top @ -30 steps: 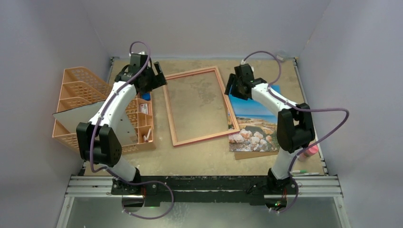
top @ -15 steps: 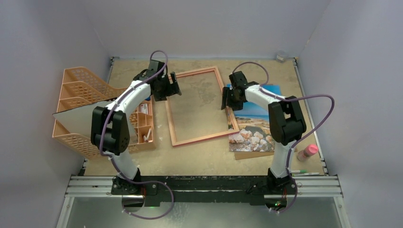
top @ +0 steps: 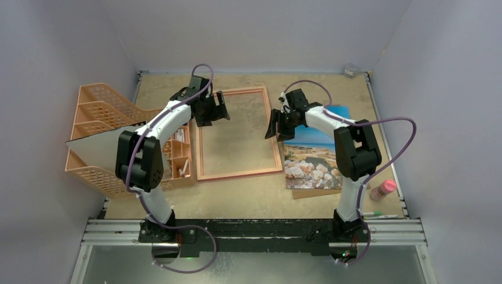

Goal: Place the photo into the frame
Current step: Move the photo frame to the center of the board, then pick up the photo frame item at the center of the board, then place the photo frame item in the photo frame.

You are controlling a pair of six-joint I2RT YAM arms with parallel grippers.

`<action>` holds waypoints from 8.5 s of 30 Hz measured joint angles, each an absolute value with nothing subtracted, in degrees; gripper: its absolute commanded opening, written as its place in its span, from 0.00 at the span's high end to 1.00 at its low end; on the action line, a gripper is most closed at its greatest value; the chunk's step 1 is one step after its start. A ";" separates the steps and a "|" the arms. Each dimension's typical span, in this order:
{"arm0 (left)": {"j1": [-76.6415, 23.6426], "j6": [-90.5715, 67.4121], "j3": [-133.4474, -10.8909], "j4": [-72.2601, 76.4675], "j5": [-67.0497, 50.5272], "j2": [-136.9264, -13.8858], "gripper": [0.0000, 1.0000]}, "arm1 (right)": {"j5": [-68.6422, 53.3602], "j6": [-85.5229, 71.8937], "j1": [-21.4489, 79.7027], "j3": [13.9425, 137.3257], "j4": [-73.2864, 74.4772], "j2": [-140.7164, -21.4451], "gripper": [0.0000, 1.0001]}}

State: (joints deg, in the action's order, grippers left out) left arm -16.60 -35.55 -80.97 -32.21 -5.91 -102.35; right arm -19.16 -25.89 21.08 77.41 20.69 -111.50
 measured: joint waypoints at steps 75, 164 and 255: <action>-34.76 -54.15 -125.21 -4.62 -4.32 -150.19 0.35 | 6.90 -32.93 9.23 55.72 19.92 -95.55 0.43; -32.42 -63.18 -119.22 6.42 -14.35 -150.08 0.58 | 3.70 -31.44 8.86 53.95 11.03 -96.75 0.47; -21.67 -29.56 -121.97 -7.53 -24.86 -92.82 1.00 | -26.50 -42.78 8.95 70.59 -29.87 -86.39 0.01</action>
State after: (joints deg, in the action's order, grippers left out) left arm -21.67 -29.56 -121.97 -7.53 -24.86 -92.82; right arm -26.50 -42.78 8.95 70.59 -29.87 -86.39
